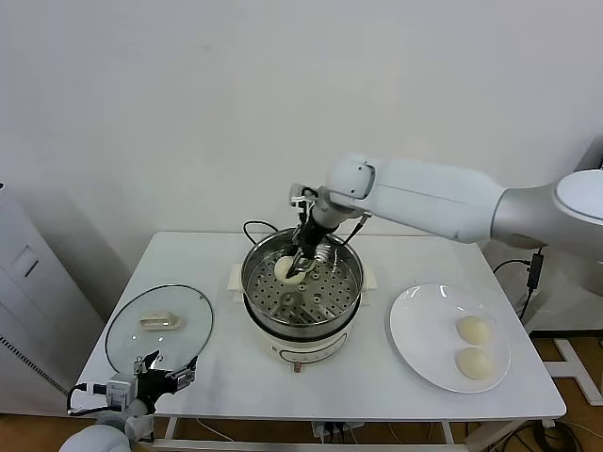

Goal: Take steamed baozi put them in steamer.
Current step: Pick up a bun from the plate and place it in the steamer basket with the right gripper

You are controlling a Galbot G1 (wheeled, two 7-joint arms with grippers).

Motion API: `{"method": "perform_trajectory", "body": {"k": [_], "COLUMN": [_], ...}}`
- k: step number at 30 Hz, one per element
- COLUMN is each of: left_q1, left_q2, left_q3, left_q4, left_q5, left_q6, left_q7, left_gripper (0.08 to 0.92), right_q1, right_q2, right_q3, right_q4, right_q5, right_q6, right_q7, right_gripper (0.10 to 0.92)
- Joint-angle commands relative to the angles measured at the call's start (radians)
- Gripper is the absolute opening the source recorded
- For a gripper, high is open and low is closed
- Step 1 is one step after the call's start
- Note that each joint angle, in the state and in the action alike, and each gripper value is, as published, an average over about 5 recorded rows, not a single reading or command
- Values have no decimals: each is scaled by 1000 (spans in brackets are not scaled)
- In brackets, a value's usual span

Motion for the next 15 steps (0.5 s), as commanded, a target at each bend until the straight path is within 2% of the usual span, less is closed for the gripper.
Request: {"method": "perform_trajectory", "body": {"k": [1, 12, 15], "left_q1": [0, -3, -1], "left_q2": [0, -1, -2], "left_q3": [0, 0, -1], "left_q4": [1, 0, 1], "left_q5": [-1, -1, -1], "left_q6": [0, 2, 1], "left_q7": [0, -1, 0], "left_gripper": [823, 823, 823], "right_q1": [-54, -98, -104], "right_q2": [63, 88, 89], "right_q3": [-2, 18, 20], "right_q4": [-28, -75, -77], "right_q5": [8, -6, -8], "right_q6": [-37, -51, -53], "right_q7": [71, 113, 119], "right_gripper": [471, 474, 502]}}
